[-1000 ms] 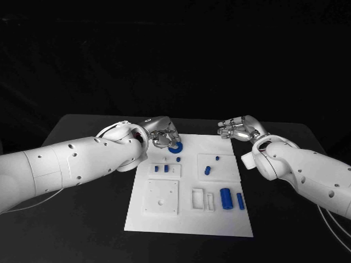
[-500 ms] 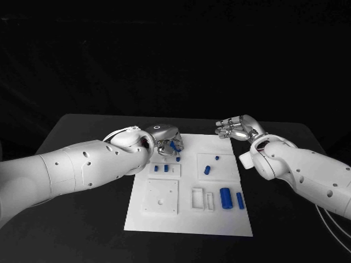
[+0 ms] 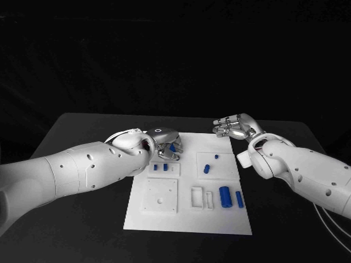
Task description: Assemble the parts on the task board
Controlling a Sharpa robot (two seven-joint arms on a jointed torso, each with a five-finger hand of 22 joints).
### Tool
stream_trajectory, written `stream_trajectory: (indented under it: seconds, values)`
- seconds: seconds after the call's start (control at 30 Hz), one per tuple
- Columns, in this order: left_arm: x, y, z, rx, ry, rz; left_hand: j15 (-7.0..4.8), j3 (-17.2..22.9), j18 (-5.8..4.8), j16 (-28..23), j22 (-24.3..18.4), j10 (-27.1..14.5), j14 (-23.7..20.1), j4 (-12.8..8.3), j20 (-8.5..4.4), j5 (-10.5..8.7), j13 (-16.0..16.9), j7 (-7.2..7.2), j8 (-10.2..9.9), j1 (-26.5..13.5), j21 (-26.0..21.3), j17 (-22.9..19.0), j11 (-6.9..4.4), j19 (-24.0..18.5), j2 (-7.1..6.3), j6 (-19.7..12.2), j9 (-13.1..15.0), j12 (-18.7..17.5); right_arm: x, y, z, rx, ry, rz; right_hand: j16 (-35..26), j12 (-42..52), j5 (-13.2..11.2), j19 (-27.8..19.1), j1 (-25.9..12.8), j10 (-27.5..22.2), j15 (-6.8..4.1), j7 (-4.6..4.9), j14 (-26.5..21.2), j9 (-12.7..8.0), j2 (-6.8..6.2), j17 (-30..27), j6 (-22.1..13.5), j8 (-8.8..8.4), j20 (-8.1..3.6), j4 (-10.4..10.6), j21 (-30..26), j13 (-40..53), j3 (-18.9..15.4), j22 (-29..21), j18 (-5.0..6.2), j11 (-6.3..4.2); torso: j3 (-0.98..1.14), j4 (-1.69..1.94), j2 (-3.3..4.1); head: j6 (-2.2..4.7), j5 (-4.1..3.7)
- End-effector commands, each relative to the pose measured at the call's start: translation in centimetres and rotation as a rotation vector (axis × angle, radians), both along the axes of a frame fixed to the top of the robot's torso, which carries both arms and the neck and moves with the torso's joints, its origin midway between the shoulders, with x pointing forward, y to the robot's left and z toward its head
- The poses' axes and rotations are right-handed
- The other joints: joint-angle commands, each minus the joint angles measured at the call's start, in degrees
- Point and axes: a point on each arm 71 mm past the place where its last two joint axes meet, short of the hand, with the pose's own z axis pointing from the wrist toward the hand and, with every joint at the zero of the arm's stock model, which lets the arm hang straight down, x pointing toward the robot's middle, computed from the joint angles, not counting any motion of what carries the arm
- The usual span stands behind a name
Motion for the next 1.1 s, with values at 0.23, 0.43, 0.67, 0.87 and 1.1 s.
stream_trajectory:
  seconds: [0.23, 0.43, 0.67, 0.87, 1.1]
  values:
    - [0.0, -0.3, -0.5, 0.019, -0.001, -0.027, -0.12, 2.3, 0.25, 0.7, 1.5, -0.2, 0.0, -0.7, 0.08, 1.27, -0.1, 0.30, -0.2, -0.5, 2.6, -0.2, 0.08, -1.0, 0.17, -0.1, -0.1, -0.4, -0.1, 0.4, 0.1, 0.005, -0.010, 0.014, -0.2, -0.1, 0.2, -0.2, -0.4, -0.2, 0.09, -0.04, -0.4, 0.0, 0.06, -0.1, 0.2, -0.09, 0.12, 0.1, 0.1, -0.1, 0.1, -0.1, 0.28, -0.05, -0.05, 0.00, 0.00, -0.21, -0.23]
    - [0.1, -0.2, -1.0, 0.029, 0.002, -0.024, -0.20, 5.1, 0.65, 0.8, 1.5, -0.5, -0.1, -1.3, 0.00, 1.03, -0.1, 0.28, -0.2, -0.6, 7.5, -0.2, 0.03, -3.3, 0.64, 0.0, -0.1, -0.4, -0.1, 0.5, 0.1, 0.007, -0.010, 0.018, -0.2, -0.1, 0.2, -0.2, -0.2, -0.3, 0.08, -0.04, -0.4, 0.0, 0.14, -0.1, 0.1, -0.09, 0.09, 0.1, 0.1, -0.1, 0.0, -0.1, 0.31, -0.05, -0.04, -0.01, 0.00, -0.34, -0.23]
    - [0.2, -0.1, -1.5, 0.036, 0.011, -0.020, -0.22, 5.2, 0.65, 1.3, 1.3, -0.4, 0.2, -1.1, 0.03, 0.62, -0.1, -0.18, -0.3, -0.8, 8.5, 0.0, -0.04, -3.4, 0.29, -1.1, -0.1, -0.4, -0.1, 0.7, 0.2, 0.008, -0.011, 0.021, -0.2, -0.1, 0.2, -0.2, -0.2, -0.3, 0.08, -0.04, -0.4, 0.0, 0.14, -0.1, 0.1, -0.09, 0.09, 0.1, 0.1, -0.1, 0.0, -0.1, 0.31, -0.05, 0.00, 0.08, -0.07, -0.51, -0.40]
    - [0.2, -0.3, -1.6, 0.035, 0.016, -0.021, -0.22, 5.1, 0.63, 1.7, 1.3, -0.2, 0.3, -1.0, 0.04, 0.35, -0.1, -0.57, -0.3, -0.9, 8.5, 0.1, -0.05, -3.2, 0.00, -2.3, -0.1, -0.4, -0.2, 0.8, 0.2, 0.009, -0.011, 0.024, -0.2, -0.1, 0.2, -0.2, -0.2, -0.3, 0.08, -0.04, -0.4, 0.0, 0.14, -0.1, 0.1, -0.09, 0.09, 0.1, 0.1, -0.1, 0.0, -0.1, 0.31, -0.05, 0.02, 0.09, -0.09, -0.51, -0.51]
    - [0.2, -0.4, -1.9, 0.039, 0.025, -0.019, -0.19, 4.5, 0.54, 1.9, 1.2, -0.4, 0.3, -0.6, 0.08, -0.05, -0.1, -0.79, -0.3, -0.9, 7.8, 0.0, -0.03, -2.9, -0.28, -2.8, -0.1, -0.4, -0.2, 0.8, 0.2, 0.010, -0.011, 0.025, -0.2, -0.1, 0.2, -0.2, -0.2, -0.3, 0.08, -0.04, -0.4, 0.0, 0.09, -0.1, 0.2, -0.09, 0.11, 0.0, 0.1, -0.1, 0.3, -0.1, 0.30, -0.04, 0.04, 0.11, -0.09, -0.48, -0.59]
